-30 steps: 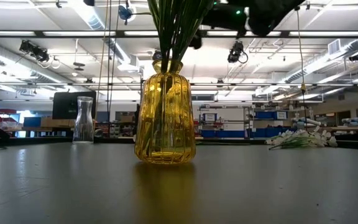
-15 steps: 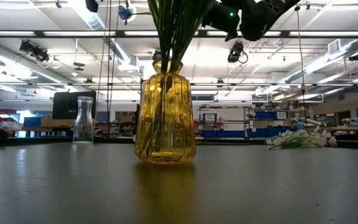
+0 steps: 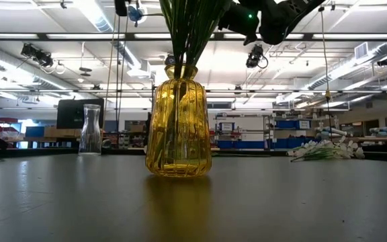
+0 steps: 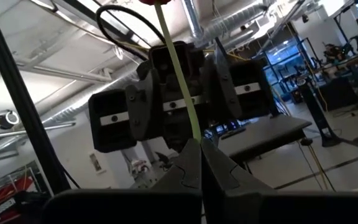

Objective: Sort flowers into vase by color
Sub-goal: Put the red flower into the yellow vase

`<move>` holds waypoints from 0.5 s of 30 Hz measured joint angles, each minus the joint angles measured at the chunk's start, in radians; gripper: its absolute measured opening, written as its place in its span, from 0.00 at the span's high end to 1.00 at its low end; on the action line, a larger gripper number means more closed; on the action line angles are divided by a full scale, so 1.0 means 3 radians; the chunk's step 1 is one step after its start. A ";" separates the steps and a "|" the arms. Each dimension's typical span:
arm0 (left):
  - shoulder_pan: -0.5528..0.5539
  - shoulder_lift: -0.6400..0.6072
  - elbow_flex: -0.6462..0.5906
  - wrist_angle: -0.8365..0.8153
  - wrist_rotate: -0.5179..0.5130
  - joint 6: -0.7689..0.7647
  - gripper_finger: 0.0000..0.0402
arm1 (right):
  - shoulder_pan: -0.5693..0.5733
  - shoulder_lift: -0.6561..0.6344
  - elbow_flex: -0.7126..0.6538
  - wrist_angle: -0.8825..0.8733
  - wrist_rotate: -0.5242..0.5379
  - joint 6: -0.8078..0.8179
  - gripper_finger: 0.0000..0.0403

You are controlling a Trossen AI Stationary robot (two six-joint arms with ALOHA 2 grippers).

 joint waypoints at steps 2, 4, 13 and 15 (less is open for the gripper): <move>0.0031 0.0062 0.0000 0.0047 0.0038 -0.0043 0.55 | 0.0000 0.0000 0.0000 -0.0001 0.0000 0.0000 1.00; 0.0053 0.0099 0.0000 0.0108 0.0061 -0.0065 0.57 | 0.0000 0.0000 0.0000 -0.0001 0.0000 -0.0005 1.00; 0.0139 0.0163 0.0001 0.0214 0.0252 0.0091 0.93 | -0.0001 0.0000 0.0000 -0.0053 0.0003 -0.0020 1.00; 0.0139 0.0163 0.0001 0.0206 0.0352 0.0177 0.97 | -0.0006 -0.0001 0.0000 -0.0091 0.0004 0.0029 0.97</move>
